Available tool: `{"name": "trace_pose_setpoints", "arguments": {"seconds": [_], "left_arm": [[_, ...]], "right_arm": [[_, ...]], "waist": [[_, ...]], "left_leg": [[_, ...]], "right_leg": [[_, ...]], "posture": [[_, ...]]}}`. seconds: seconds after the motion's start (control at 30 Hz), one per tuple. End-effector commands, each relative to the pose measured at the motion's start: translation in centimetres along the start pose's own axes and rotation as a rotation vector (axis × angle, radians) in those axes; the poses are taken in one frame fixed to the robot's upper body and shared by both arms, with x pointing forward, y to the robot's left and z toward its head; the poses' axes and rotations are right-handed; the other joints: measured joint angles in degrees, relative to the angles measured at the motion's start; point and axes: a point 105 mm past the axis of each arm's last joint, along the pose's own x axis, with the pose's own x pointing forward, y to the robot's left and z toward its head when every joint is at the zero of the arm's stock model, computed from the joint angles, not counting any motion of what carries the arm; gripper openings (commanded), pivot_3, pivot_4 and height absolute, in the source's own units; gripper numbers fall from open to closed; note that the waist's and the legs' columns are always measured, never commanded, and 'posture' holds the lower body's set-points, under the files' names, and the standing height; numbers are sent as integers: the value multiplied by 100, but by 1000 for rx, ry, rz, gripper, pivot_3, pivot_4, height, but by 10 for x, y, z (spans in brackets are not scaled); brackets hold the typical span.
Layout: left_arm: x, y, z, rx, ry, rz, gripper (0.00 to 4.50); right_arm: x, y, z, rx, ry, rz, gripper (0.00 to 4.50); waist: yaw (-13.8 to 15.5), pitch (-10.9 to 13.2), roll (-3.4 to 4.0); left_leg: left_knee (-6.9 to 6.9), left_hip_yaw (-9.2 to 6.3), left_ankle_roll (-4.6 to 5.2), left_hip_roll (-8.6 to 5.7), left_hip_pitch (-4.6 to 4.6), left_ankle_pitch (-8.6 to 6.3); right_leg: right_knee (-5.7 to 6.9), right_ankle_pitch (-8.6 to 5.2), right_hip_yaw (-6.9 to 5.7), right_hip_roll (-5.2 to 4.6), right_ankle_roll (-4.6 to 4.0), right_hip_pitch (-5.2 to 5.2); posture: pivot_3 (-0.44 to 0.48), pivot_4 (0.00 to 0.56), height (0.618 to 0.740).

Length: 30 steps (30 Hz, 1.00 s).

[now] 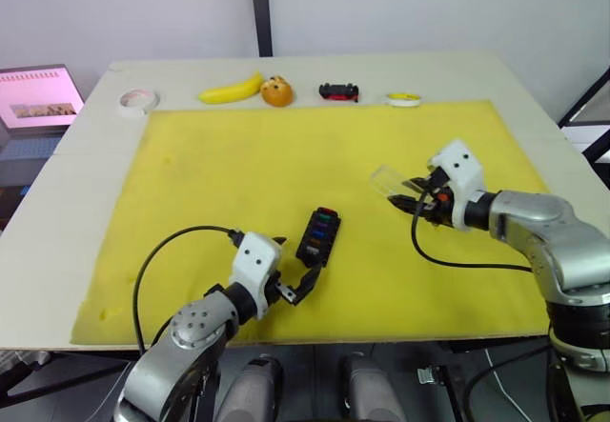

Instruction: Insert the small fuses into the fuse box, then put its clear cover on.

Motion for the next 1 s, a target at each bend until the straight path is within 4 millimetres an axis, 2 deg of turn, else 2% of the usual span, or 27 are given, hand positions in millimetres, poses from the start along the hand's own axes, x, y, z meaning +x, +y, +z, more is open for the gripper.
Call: {"name": "trace_pose_setpoints", "arguments": {"seconds": [0.03, 0.27, 0.5, 1.0], "left_arm": [[8, -5, 6, 16, -22, -22, 4500], [24, -3, 1, 35, 19, -23, 4500], [27, -8, -9, 33, 88, -62, 4500], [22, 27, -1, 93, 93, -9, 4500]], "right_arm": [[-10, 0, 14, -32, -41, -23, 1711], [-12, 2, 14, -27, -40, -22, 1711], [-16, -2, 14, -10, -51, -50, 1711], [-15, 1, 14, -2, -63, -56, 1711]], "waist": [[1, 0, 0], [3, 0, 0], [4, -1, 1], [-9, -1, 1]], "left_leg": [[0, 0, 0, 0, 0, 0], [1, 0, 0, 0, 0, 0], [2, 0, 0, -1, 1, 0], [2, 0, -1, 1, 2, 0]], "right_leg": [[0, 0, 0, 0, 0, 0], [0, 0, -1, 0, 0, 0], [1, 0, 0, 0, 0, 1], [1, 0, 0, 2, 0, 2]], "posture": [[0, 150, 740], [0, 150, 740], [0, 150, 740], [0, 150, 740]]}}
